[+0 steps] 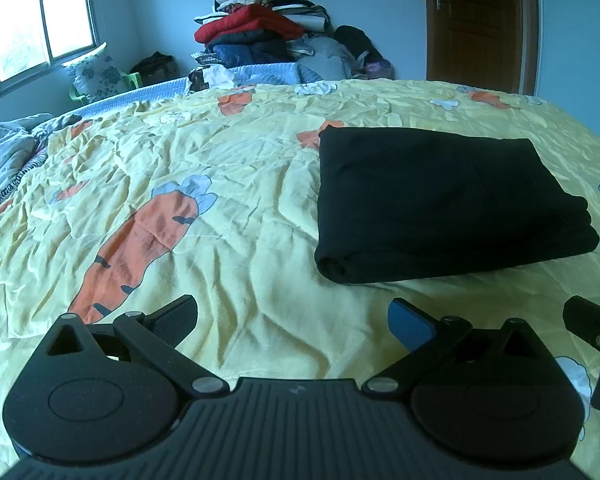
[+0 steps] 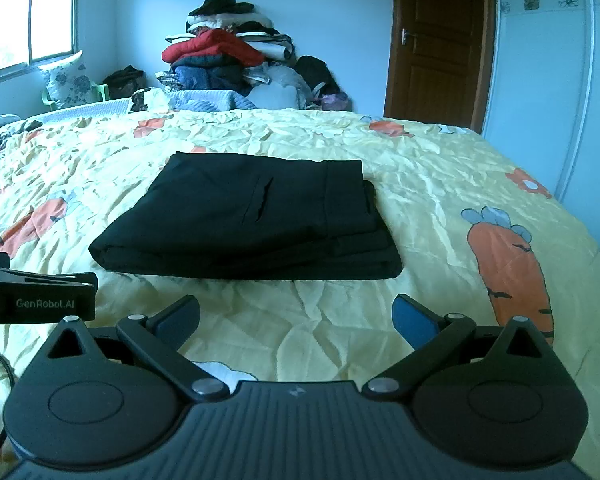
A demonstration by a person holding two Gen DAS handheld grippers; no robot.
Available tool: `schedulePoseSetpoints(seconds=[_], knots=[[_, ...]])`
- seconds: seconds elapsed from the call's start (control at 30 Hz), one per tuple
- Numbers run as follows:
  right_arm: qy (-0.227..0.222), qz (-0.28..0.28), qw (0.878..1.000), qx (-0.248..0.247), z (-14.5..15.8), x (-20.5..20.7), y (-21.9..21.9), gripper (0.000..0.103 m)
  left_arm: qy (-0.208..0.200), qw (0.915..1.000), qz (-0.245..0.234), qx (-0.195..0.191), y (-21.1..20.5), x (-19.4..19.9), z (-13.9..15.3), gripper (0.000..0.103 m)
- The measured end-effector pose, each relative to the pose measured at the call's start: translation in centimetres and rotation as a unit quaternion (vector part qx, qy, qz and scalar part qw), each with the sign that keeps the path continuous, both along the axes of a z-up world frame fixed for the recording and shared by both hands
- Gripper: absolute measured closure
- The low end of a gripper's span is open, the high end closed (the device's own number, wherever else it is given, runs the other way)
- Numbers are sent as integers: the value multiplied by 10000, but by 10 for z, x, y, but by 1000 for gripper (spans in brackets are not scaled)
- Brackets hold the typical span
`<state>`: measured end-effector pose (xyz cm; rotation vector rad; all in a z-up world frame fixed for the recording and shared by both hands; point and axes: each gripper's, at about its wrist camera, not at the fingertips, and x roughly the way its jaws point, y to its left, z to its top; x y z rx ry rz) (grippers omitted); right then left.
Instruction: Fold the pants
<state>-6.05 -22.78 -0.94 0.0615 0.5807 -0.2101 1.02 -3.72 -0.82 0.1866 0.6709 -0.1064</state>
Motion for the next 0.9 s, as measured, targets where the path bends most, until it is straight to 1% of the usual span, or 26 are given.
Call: schedulePoseSetpoints(seconds=[0.73,0.9], knots=[[47,67,10000,21,-2,2,-2,0,-7,10000,3,11,0,0,0,0],[54,75,10000,23,-3,1,-1,0,-81,9999,98,72,3,-1,0,0]])
